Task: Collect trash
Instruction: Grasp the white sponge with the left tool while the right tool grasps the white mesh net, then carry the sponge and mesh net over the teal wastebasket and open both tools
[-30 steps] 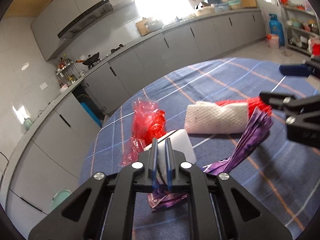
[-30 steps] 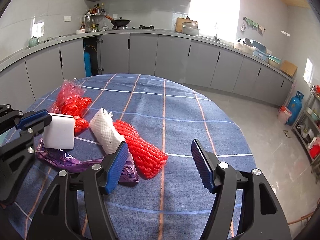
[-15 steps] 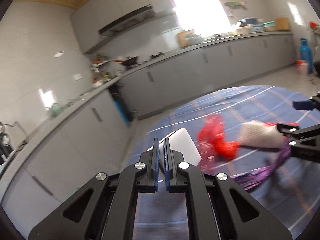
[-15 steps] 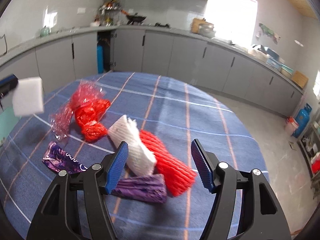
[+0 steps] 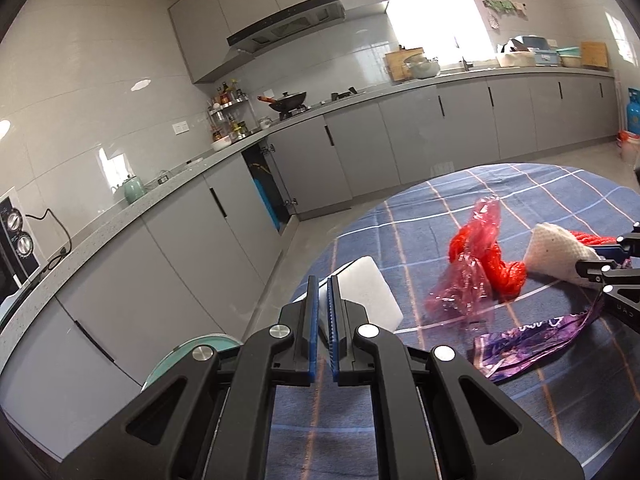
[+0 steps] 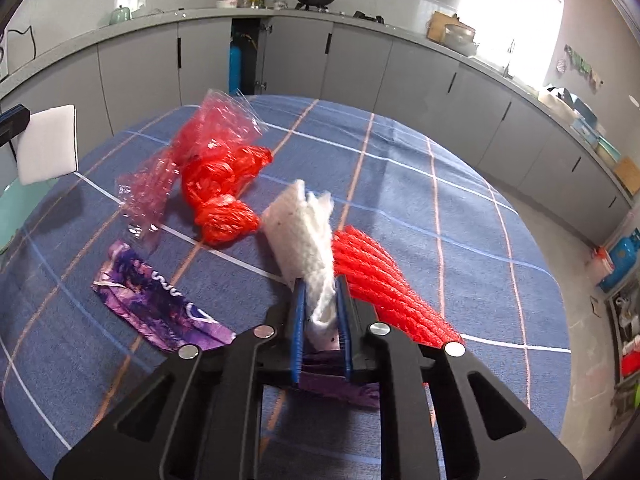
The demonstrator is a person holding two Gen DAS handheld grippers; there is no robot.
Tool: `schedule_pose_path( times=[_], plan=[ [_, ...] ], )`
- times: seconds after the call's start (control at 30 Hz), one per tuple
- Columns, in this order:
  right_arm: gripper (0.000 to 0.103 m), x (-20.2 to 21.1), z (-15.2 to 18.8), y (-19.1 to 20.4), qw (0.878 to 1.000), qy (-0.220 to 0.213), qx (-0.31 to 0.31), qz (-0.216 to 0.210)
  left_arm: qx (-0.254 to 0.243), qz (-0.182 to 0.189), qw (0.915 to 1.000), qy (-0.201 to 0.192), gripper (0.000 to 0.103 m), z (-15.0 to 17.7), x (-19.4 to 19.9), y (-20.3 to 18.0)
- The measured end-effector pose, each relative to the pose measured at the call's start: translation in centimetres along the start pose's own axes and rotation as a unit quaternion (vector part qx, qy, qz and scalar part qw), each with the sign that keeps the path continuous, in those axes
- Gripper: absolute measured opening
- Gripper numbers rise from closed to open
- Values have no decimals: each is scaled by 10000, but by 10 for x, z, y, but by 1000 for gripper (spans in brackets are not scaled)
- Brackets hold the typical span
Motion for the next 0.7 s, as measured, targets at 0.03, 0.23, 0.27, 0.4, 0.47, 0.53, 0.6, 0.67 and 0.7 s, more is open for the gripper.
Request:
schedule_pose_path(
  times=[0.03,0.23,0.27,0.4,0.47,0.53,0.6,0.67,0.7],
  plan=[
    [14,4,-2,1,9999,-97,-25,-6,25,-51,10000,-2,5,1,2,5],
    [14,38,-22,0,9968,-748,-229,152,143,-413,9990,80,5,5,11,33],
    [14,41,-25,-1,9962,-814,-229,189,160,-457,9988,103,5,6,12,38],
    [14,54,-36,5,9945,-1010,-251,130,197,-609,9978,167,5,10,17,56],
    [14,60,-41,13,9936,-1096,-285,6,274,-719,9968,231,5,13,20,67],
    [14,67,-45,22,9926,-1188,-249,-67,363,-836,9953,314,5,16,21,79],
    [14,77,-49,38,9914,-1287,-152,-201,418,-1002,9934,379,5,21,23,92],
    [14,81,-52,49,9904,-1340,-74,-324,493,-1083,9919,444,5,27,24,103],
    [14,82,-53,55,9900,-1358,-37,-376,511,-1138,9911,473,5,30,24,108]
  ],
)
Point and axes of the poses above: each gripper's, at about its wrist camera, not at the fingertips, and x roughly against the way its jaws point, y to its left, z to its underside, the point moved 8 cm from there along -x, roughly the way its jaws point, and after that the axes turned 4 degrees about z, right-handed, at the moved point
